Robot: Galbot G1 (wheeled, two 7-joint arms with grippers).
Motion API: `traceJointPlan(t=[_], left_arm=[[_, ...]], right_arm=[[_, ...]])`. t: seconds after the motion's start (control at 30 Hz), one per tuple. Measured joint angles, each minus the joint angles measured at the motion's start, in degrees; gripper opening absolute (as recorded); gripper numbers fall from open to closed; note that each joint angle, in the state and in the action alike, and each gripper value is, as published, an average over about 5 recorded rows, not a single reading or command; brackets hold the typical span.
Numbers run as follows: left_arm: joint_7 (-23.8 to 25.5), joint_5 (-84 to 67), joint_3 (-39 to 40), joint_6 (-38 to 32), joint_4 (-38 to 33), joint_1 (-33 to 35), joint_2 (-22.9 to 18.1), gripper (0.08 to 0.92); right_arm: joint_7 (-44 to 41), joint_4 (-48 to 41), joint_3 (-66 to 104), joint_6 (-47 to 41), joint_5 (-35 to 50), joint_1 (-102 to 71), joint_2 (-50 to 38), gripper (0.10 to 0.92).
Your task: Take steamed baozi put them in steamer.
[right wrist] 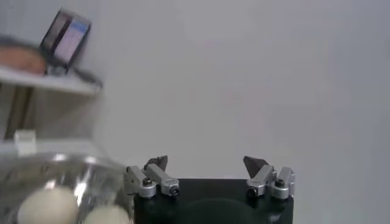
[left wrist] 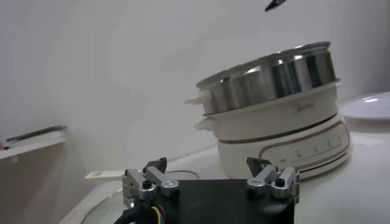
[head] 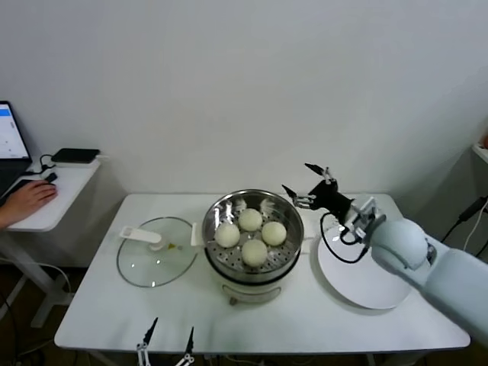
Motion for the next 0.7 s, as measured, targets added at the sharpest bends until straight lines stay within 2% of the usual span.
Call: traceJointPlan(t=[0.3,0.7], left_arm=[[-0.3,-0.5,0.0,-0.3,0.1,0.5,-0.3,0.823],[-0.9,-0.6,0.0,-0.2,-0.2,0.6,-0.5,0.823]], right_arm=[[0.0,0.1,26.7,12.5,-8.1,-33.4,12.6,0.823],[-2.3,-1.5,39.6,28.0,-16.0,-62.2,28.0,0.823]])
